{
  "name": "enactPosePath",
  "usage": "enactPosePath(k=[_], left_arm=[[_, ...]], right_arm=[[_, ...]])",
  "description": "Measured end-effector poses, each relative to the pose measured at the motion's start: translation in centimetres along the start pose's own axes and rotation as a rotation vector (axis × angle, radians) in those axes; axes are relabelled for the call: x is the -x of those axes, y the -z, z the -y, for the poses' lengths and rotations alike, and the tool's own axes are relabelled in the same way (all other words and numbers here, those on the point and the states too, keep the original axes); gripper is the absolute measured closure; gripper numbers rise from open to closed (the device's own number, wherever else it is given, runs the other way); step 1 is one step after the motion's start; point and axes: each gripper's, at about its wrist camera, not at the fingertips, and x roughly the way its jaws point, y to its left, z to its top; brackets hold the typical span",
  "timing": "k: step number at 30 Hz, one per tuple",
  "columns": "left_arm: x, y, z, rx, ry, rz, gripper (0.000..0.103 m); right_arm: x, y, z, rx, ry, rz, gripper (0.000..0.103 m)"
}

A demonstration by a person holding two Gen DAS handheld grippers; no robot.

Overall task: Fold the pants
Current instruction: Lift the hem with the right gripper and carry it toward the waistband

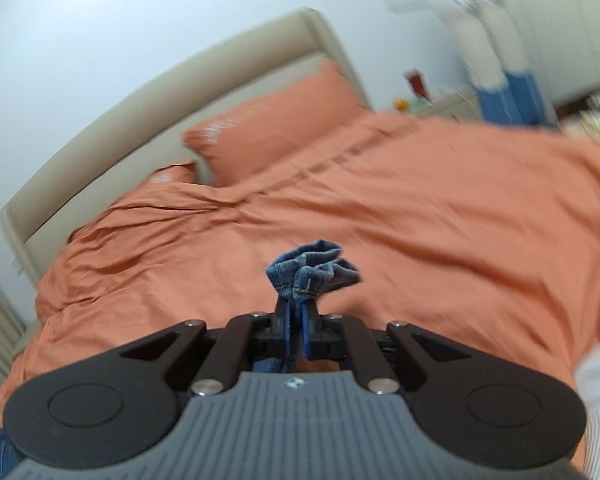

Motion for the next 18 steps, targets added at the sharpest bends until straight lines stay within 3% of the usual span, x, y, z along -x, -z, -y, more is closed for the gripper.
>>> enactPosePath(k=[5,10,14,18], left_arm=[[4.4,-0.2,-5.5,0.083,-0.068,0.066,0.085],[8.7,-0.1,-11.5,0.199,-0.109,0.118,0.085],[10.9,0.5,-15.6,0.272,-0.124,0.147,0.081],[10.2,2.2,-18.6,0.345,-0.109,0.127,0.080]], right_arm=[[1.4,-2.7,-9.0,0.139,-0.060,0.023,0.102],[1.6,-2.4,-18.7,0.238,-0.153,0.024,0.102],[0.6,0.6,-25.2,0.285,-0.226,-0.011,0.102],[-1.3,6.8,-29.8,0.328,-0.279,-0.088,0.102]])
